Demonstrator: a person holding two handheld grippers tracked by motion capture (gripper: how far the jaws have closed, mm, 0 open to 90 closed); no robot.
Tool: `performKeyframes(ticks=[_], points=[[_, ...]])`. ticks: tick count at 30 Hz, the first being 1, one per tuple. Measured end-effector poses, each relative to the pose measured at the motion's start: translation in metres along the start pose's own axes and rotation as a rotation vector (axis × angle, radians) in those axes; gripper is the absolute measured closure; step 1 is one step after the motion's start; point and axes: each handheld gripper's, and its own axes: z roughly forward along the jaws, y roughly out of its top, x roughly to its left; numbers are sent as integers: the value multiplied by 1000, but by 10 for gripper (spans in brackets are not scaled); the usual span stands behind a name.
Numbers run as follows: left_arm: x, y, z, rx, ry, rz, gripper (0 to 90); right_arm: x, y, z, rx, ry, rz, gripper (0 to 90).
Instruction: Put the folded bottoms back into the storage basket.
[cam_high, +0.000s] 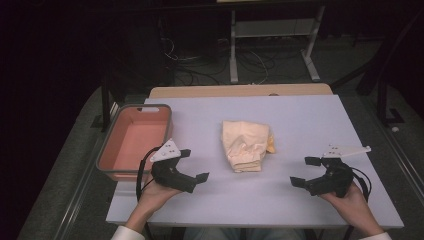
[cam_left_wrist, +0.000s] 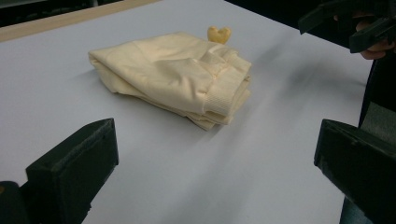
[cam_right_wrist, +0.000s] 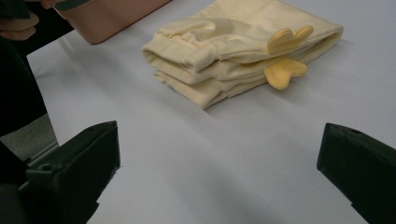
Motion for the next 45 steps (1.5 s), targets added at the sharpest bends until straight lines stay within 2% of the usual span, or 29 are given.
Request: performKeyframes(ticks=[17, 20, 30, 45], points=[[6, 21, 5, 18, -9, 5, 0, 0, 17, 5, 4, 12, -4, 0], [10, 24, 5, 8, -11, -14, 0, -1, 21, 5, 7, 16, 1, 0], [18, 34, 6, 3, -7, -24, 0, -8, 30, 11, 12, 30, 21, 0], [25, 52, 9, 0, -8, -24, 0, -13, 46, 16, 14, 39, 27, 0]])
